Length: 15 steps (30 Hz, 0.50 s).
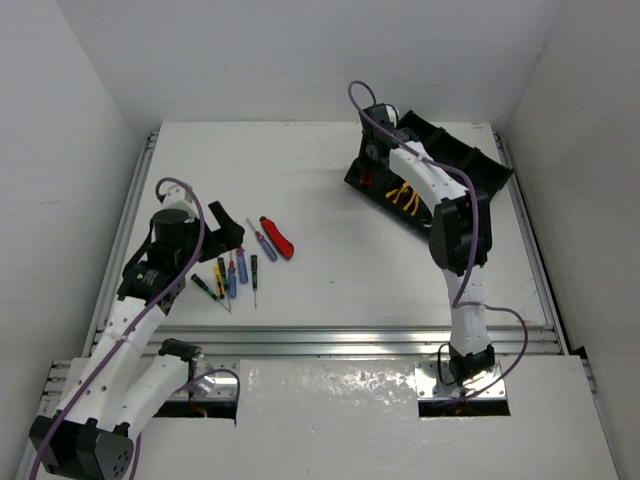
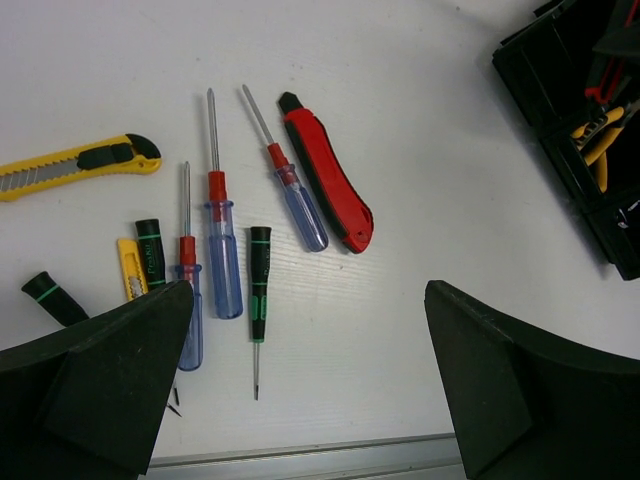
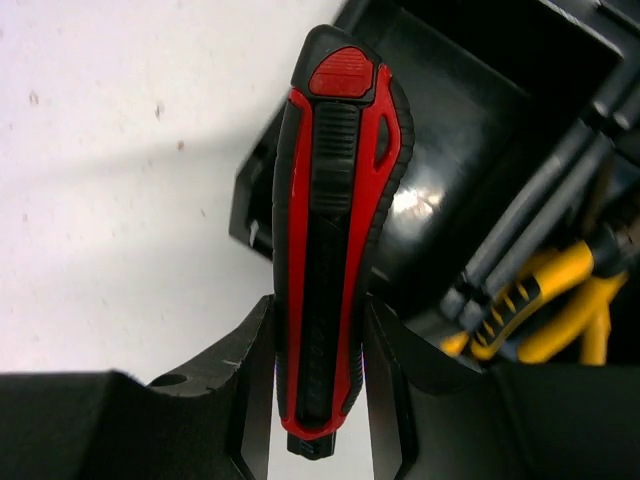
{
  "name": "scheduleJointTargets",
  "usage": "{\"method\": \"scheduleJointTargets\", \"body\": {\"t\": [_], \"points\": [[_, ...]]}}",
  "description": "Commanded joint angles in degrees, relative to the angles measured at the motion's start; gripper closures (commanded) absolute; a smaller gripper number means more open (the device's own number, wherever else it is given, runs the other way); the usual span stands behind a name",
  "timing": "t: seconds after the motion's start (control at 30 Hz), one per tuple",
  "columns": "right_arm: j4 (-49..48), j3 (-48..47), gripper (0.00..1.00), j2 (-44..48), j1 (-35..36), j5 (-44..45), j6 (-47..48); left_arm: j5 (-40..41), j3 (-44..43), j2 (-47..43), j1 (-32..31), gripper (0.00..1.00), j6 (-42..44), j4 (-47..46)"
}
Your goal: Sort the tools into containers
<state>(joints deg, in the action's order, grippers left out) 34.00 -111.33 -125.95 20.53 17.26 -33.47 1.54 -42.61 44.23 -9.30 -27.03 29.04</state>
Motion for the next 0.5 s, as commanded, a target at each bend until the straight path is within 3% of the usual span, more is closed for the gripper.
{"method": "scheduleJointTargets", "body": {"t": [0.0,0.07,0.2,0.3,0.4,0.47], "points": [[2.73,-8.18,0.79,-3.59,-1.55,0.94,-0.80,-1.28,0.42,-1.07,-0.28,0.00,0.83,-2.93],[2.48,-9.78,0.78,-5.70,-2.25,0.41,-0.81,-1.28,0.42,-1.25,-0.28,0.00,0.83,-3.02],[4.23,-11.81,0.52,-7.12,-2.34,2.51,-0.19,-1.28,0.51,-1.51,-0.28,0.00,0.92,-3.28],[3.45,-10.23,0.51,-4.66,-2.34,3.84,-0.01,-2.86,0.60,-1.34,-0.19,0.00,1.10,-3.37],[2.66,-8.57,0.40,-1.24,-1.47,2.00,0.16,-3.12,0.60,-1.77,-0.28,0.00,1.10,-3.46],[0.30,-5.24,0.39,1.83,1.16,-2.12,2.88,-2.95,0.69,-2.13,-0.19,0.00,1.01,-3.55]]}}
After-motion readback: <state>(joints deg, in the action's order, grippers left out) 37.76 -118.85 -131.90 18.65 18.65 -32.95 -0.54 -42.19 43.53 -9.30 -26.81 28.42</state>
